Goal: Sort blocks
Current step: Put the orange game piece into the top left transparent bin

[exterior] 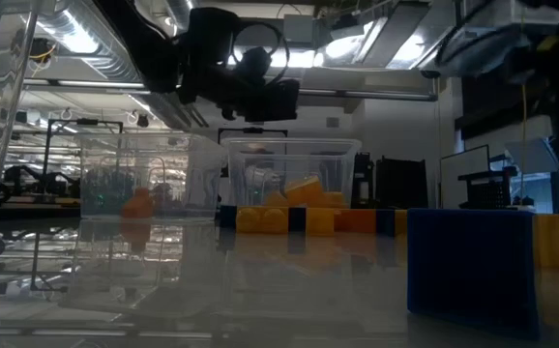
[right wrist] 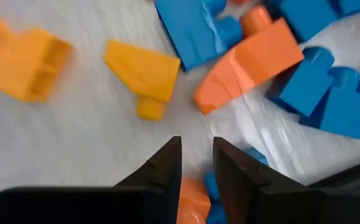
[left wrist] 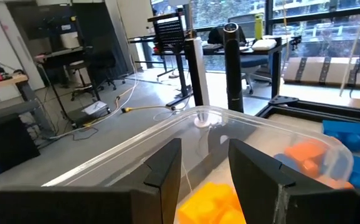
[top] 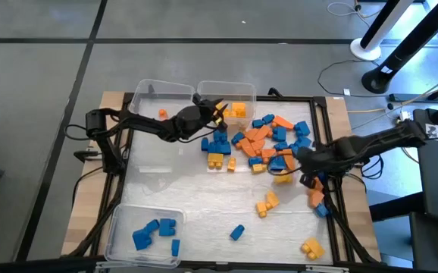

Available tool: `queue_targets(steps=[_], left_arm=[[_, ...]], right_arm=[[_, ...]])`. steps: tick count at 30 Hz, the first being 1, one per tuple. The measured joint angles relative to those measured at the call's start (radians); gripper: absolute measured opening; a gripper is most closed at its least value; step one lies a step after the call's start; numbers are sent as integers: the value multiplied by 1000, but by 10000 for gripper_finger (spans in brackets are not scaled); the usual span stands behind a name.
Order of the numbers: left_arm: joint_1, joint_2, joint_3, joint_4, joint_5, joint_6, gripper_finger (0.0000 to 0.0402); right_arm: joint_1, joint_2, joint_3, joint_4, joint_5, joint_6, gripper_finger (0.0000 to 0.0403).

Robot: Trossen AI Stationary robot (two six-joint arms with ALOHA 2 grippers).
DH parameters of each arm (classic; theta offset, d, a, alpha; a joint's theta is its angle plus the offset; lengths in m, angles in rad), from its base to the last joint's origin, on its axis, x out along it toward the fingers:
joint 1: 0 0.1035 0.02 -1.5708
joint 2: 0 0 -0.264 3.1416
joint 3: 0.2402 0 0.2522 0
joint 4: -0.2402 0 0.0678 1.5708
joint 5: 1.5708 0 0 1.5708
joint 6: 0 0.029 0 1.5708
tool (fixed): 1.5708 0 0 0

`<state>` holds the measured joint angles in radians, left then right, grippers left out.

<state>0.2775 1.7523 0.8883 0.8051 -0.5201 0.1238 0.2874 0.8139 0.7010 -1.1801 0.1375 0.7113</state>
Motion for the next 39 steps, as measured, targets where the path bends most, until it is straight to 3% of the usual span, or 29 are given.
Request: queue_targets(steps=[5, 10, 21, 26, 39], left_arm=[[-15, 0, 0, -1, 0, 23, 124], [-16, 0, 0, 0, 0, 22, 124], [-16, 0, 0, -1, 0, 22, 123], [-16, 0, 0, -1, 0, 22, 123], [-54, 0, 0, -2, 0, 63, 123]], right_arm=[[0, -150, -2, 6, 85, 114, 92], [0, -172, -55, 63, 143, 222, 91], [0, -29, -111, 135, 167, 228, 91], [0, 51, -111, 135, 189, 305, 91], [0, 323, -111, 142, 139, 365, 91]])
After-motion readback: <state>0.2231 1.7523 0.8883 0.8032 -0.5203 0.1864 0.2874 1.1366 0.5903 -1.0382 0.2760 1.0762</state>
